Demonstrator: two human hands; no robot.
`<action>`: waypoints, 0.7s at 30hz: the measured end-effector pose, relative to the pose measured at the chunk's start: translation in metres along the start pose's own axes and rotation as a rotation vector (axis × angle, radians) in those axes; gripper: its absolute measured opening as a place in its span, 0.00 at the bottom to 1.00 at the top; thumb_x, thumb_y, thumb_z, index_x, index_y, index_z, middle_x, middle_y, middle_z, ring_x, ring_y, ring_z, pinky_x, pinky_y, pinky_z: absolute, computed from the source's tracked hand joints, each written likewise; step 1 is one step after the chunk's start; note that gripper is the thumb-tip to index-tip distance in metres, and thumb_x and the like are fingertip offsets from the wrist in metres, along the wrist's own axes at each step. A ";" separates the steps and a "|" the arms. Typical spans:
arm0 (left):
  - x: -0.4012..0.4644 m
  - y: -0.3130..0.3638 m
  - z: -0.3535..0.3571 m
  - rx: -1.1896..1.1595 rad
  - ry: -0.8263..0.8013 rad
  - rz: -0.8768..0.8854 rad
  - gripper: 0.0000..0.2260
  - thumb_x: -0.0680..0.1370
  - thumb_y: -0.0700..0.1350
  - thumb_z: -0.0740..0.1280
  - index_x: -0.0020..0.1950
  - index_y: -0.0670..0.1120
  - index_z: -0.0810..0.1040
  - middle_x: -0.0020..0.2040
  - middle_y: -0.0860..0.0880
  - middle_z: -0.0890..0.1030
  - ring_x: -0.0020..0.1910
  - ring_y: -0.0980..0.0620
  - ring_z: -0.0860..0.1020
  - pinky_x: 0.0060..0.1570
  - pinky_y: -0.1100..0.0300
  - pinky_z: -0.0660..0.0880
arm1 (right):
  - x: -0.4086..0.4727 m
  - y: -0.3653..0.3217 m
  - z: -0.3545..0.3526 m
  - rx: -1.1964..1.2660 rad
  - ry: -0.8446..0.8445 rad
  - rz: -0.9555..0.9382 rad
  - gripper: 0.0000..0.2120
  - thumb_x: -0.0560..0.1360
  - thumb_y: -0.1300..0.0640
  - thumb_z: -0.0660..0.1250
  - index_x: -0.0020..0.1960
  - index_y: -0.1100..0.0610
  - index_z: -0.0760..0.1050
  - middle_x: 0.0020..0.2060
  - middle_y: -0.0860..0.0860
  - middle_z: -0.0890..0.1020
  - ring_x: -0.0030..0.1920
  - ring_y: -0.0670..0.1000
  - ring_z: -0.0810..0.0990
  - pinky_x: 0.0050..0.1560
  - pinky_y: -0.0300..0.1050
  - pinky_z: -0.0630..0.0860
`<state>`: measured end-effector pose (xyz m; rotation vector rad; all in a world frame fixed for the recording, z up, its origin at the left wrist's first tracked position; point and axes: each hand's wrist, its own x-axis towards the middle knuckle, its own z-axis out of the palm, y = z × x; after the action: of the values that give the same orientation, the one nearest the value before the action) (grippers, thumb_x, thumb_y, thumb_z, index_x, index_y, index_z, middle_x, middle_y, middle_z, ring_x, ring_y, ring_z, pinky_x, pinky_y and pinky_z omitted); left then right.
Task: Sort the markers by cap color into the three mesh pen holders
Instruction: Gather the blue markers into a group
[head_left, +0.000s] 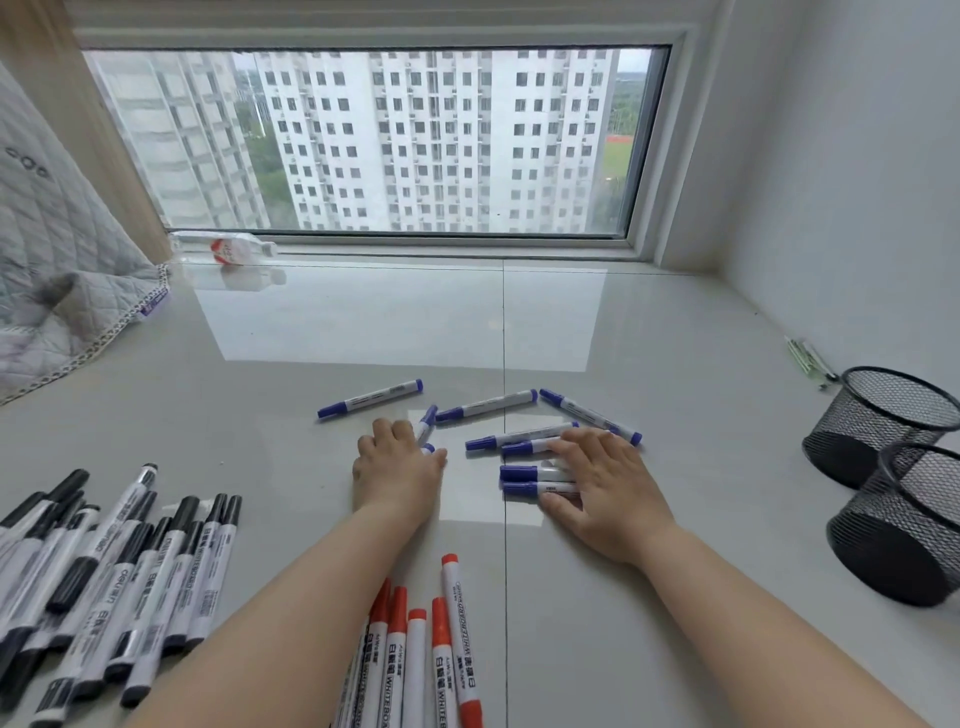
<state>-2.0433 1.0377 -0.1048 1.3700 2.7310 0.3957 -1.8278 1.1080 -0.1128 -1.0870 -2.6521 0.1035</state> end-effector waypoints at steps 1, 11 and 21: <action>0.000 0.001 0.001 0.016 -0.006 -0.005 0.23 0.79 0.57 0.55 0.67 0.42 0.63 0.63 0.43 0.66 0.60 0.45 0.68 0.58 0.54 0.69 | 0.001 0.000 0.001 -0.003 -0.004 -0.001 0.26 0.73 0.38 0.57 0.69 0.44 0.61 0.67 0.43 0.64 0.69 0.47 0.59 0.71 0.42 0.50; 0.000 -0.005 -0.013 0.001 -0.121 -0.082 0.15 0.81 0.52 0.52 0.60 0.43 0.66 0.55 0.43 0.77 0.51 0.43 0.76 0.41 0.56 0.68 | -0.002 -0.005 -0.001 -0.090 -0.113 0.077 0.21 0.75 0.38 0.52 0.58 0.51 0.67 0.57 0.48 0.70 0.56 0.51 0.66 0.56 0.45 0.63; -0.053 0.034 -0.038 0.260 -0.190 0.363 0.17 0.80 0.40 0.51 0.68 0.48 0.62 0.50 0.42 0.75 0.43 0.44 0.71 0.37 0.53 0.71 | -0.046 -0.035 -0.016 -0.137 -0.199 0.363 0.19 0.79 0.44 0.51 0.62 0.55 0.64 0.58 0.53 0.72 0.56 0.54 0.71 0.47 0.45 0.70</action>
<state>-1.9910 1.0078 -0.0626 1.8679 2.4430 -0.0801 -1.8159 1.0496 -0.1020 -1.6760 -2.6294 0.1073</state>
